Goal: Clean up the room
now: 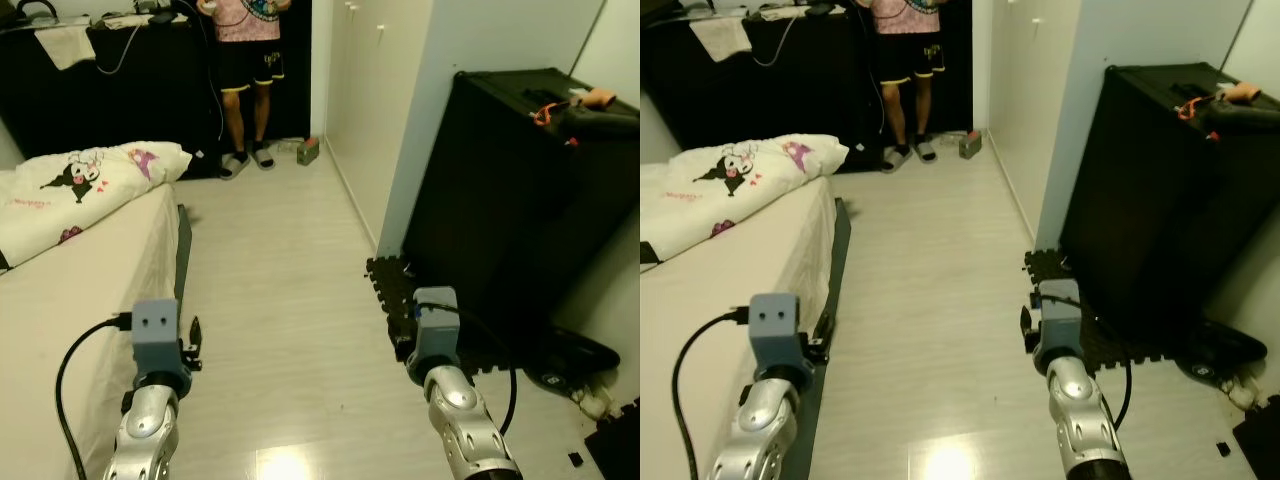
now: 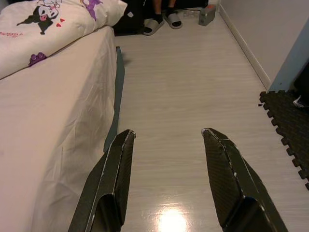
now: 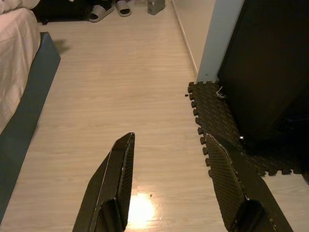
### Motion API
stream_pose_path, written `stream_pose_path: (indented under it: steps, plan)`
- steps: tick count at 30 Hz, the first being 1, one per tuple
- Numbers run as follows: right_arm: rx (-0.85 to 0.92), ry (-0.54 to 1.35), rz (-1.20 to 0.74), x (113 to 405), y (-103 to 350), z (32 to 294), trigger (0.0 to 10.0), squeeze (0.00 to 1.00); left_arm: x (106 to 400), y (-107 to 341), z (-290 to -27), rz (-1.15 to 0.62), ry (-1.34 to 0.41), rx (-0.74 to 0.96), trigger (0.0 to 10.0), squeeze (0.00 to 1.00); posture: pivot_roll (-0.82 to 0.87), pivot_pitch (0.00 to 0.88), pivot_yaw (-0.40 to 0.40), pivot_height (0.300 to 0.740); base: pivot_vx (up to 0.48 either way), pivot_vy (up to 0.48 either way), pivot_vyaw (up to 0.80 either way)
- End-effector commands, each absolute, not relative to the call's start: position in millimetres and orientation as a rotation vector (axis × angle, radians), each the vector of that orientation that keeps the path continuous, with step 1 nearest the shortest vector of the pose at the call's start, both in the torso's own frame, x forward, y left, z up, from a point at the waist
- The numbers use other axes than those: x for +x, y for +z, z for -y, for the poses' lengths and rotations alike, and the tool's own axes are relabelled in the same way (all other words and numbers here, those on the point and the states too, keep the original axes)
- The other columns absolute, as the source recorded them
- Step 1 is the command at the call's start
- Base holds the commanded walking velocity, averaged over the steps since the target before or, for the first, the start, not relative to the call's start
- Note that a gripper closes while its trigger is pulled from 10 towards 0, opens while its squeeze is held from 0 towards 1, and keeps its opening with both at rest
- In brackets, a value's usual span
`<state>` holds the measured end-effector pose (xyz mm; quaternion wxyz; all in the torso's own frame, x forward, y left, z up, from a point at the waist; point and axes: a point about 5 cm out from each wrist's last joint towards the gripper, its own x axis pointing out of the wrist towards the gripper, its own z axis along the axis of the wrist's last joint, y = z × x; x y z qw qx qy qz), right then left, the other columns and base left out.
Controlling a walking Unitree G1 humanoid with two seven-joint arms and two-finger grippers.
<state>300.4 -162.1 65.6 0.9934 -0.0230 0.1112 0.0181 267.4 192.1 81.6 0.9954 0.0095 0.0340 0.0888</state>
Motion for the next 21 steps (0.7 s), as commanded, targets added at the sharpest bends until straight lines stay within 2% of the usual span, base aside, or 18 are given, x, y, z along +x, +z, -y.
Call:
stream_pose_path:
  steps: [1, 13, 21]
  plan:
    - [-0.038, 0.041, -0.244, 297.3, 60.3, 159.4, 10.0, 0.00, 266.1, 79.0, -195.2, -0.090, 0.172, 0.041, 10.0, 0.00, 0.01, 0.066, -0.009, 0.733, 0.000, 0.000, 0.00]
    - [-0.035, 0.034, -0.248, 296.7, 59.4, 160.5, 10.0, 0.00, 267.5, 80.6, -194.4, -0.089, 0.161, 0.047, 10.0, 0.00, 0.02, 0.066, -0.005, 0.733, 0.000, 0.000, 0.00]
    - [-0.036, 0.037, -0.247, 297.2, 59.5, 159.7, 10.0, 0.00, 267.1, 79.4, -193.5, -0.096, 0.158, 0.016, 10.0, 0.00, 0.02, 0.064, -0.007, 0.733, 0.000, 0.480, 0.00]
